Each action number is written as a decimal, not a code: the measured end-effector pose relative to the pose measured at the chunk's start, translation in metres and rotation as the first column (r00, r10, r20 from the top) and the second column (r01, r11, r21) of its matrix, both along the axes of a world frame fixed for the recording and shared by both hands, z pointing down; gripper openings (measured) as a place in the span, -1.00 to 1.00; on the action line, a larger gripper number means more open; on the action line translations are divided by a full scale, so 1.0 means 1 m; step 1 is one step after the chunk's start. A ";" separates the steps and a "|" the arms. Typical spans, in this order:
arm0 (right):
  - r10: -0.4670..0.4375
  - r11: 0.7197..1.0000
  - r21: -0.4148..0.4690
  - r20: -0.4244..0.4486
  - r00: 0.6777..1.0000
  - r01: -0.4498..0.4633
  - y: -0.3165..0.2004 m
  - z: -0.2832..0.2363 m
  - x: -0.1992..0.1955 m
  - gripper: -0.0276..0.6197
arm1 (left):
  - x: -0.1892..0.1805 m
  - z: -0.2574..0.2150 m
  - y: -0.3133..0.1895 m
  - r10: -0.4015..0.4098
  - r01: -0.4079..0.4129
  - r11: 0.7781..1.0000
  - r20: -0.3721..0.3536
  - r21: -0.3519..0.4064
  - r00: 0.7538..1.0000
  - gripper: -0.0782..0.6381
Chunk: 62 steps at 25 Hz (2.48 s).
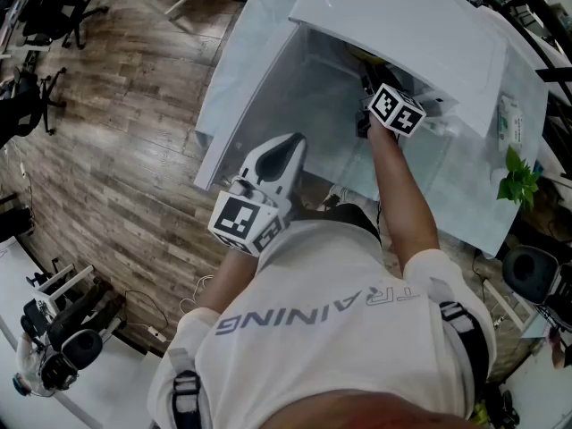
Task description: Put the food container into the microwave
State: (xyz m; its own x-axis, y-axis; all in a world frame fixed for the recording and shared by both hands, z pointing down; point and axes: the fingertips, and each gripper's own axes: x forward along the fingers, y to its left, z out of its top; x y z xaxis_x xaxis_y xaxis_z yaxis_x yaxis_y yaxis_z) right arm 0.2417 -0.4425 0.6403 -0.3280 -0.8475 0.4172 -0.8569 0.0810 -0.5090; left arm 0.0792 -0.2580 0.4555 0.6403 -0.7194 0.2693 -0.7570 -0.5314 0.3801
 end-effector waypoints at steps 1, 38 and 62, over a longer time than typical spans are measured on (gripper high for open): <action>0.007 1.000 -0.005 -0.007 1.000 -0.007 0.001 0.000 0.001 -0.40 | 0.000 0.000 0.000 0.000 0.000 1.000 0.000 -0.002 1.000 -0.66; -0.153 0.986 0.054 -0.040 0.987 0.155 0.093 -0.060 -0.004 -0.84 | 0.013 -0.032 0.019 0.004 -0.003 0.996 -0.013 0.087 1.000 -0.66; -0.162 0.880 0.405 -0.236 0.958 0.248 0.256 -0.238 0.076 -0.85 | 0.084 -0.068 0.064 0.051 -0.055 0.976 0.023 0.210 0.998 -0.66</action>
